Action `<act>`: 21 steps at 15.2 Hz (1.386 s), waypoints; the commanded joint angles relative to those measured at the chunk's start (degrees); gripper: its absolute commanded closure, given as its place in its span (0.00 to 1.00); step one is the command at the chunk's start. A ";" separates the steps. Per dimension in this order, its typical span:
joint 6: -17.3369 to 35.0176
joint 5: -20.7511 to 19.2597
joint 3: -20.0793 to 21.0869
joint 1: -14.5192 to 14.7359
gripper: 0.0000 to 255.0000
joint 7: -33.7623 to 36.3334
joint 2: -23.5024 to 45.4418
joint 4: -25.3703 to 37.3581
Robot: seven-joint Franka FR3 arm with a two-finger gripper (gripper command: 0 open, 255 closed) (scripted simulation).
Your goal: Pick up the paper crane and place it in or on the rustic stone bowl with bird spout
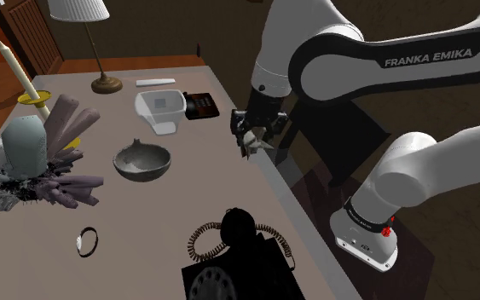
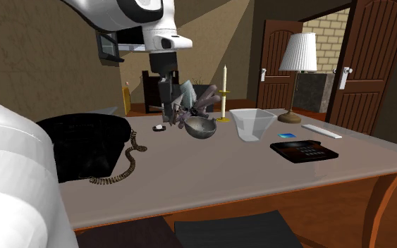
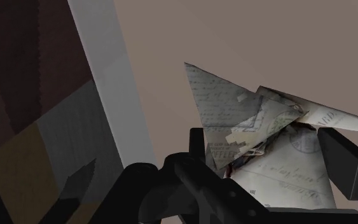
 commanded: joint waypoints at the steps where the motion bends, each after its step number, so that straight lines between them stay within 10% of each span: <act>1: 2.10 -1.14 1.98 -1.83 1.00 1.20 5.46 3.65; 13: 4.00 -20.27 13.47 -9.32 1.00 16.56 38.24 31.50; 21: -4.65 -36.93 11.78 -0.06 1.00 25.81 62.07 57.94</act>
